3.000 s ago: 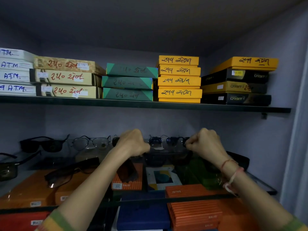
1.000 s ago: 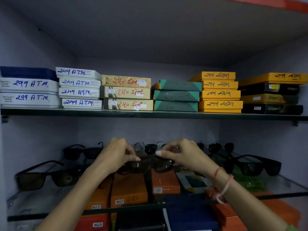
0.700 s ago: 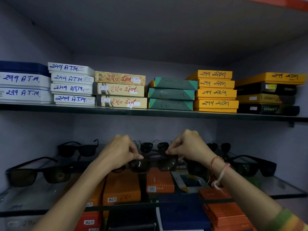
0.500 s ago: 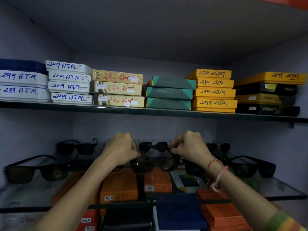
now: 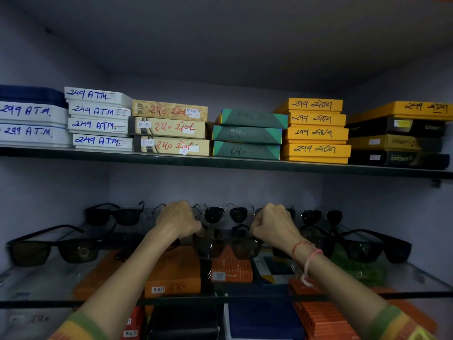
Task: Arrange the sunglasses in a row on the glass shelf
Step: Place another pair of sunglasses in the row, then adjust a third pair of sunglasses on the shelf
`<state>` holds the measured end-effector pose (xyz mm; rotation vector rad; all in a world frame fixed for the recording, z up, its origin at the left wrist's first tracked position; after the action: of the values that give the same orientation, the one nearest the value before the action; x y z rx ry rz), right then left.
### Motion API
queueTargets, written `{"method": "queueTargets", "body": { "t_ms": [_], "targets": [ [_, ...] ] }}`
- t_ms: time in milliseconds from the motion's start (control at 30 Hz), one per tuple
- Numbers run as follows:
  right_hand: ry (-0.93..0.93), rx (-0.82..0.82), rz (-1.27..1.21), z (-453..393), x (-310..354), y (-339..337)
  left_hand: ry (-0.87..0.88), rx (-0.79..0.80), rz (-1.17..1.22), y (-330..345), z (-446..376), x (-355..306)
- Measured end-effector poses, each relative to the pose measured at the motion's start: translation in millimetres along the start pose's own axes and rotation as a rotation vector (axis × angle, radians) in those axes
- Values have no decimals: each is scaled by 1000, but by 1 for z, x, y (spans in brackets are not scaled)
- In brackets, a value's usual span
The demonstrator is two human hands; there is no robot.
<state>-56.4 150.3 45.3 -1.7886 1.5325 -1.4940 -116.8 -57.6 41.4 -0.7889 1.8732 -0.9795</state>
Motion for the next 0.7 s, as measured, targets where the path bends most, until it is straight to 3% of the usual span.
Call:
{"method": "queueTargets", "body": {
  "t_ms": [200, 333, 433, 533, 700],
  "targets": [
    [-16, 38, 76, -3, 4, -1, 14, 82, -21, -7, 14, 6],
    [-101, -95, 70, 9, 27, -19, -4, 44, -167, -36, 36, 30],
    [-159, -89, 13, 18, 52, -18, -95, 137, -294, -46, 51, 52],
    [-222, -49, -46, 25, 75, -5, -125, 201, -244, -42, 58, 66],
    [-335, 63, -162, 33, 106, 20, -14, -6, -131, -59, 67, 64]
  ]
}}
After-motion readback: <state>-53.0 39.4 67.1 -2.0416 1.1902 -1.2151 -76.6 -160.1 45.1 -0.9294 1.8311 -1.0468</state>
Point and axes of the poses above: each hand's wrist, its own z-axis away from the middle knuckle, its own y-axis out of the palm, x = y × z, the point moved 7 cm from there along -z, towards the middle knuckle, and after that the axes turned 10 degrees about y, right-handed, at the moved point
